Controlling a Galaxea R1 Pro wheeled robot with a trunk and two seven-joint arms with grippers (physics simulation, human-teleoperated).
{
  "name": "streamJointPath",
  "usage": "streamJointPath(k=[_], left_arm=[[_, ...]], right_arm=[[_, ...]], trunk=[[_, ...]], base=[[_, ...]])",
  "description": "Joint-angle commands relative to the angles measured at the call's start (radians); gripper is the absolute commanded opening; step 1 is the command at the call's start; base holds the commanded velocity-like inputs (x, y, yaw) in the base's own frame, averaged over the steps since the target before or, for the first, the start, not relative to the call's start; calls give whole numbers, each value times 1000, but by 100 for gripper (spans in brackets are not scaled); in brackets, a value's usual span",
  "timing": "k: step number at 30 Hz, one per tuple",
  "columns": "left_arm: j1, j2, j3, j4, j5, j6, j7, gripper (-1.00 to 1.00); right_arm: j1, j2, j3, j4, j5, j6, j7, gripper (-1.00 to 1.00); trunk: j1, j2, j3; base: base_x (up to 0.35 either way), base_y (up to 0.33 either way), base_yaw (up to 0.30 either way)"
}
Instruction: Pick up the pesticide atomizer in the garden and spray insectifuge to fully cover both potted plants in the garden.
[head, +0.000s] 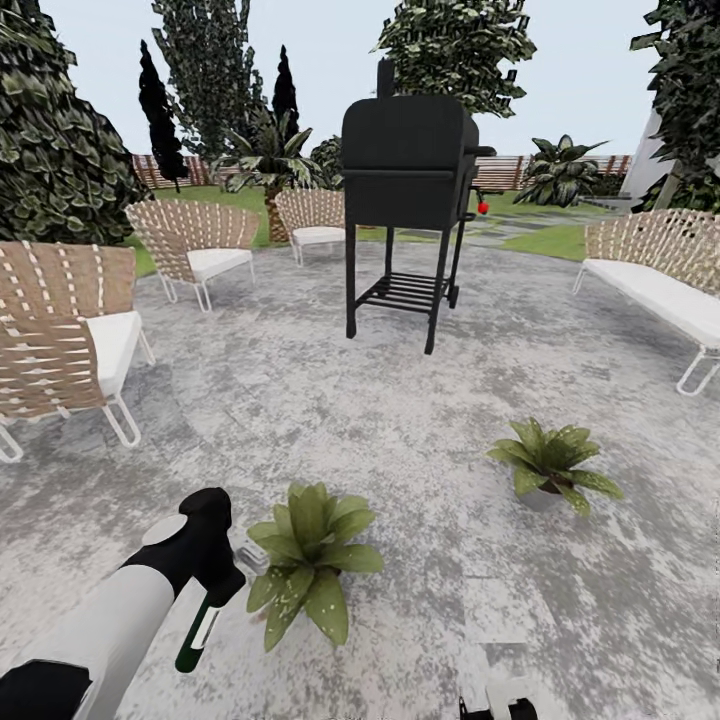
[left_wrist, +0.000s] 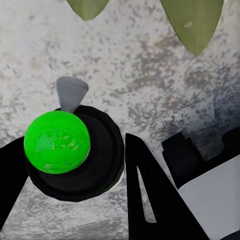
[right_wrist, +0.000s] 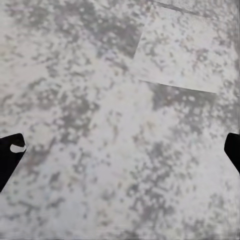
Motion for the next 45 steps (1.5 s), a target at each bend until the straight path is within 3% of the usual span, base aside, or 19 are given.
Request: streamJointPath(k=[1,12,23,45], left_arm=[[0,1,-4,-2,-7,8,-9,-100],[0,1,-3,-1,-5,8,-9,-100],[0,3,-7,1,-5,8,-9,-100],[0,1,-4,-1,-5,9,-9,-100]], right_arm=[[-1,0,8,2,7,0,-10,100],[-1,2,8,3,7,0,-10,100],[-1,0,8,3,7,0,-10,100],[-1,2,9,3,7,0,-10,100]], trunk=[[0,0,-1],[0,0,-1],[0,0,4],[0,0,15]], base=[[-62,285,-265],[134,241,-170],[-121,98,-211],[-21,318,-251]])
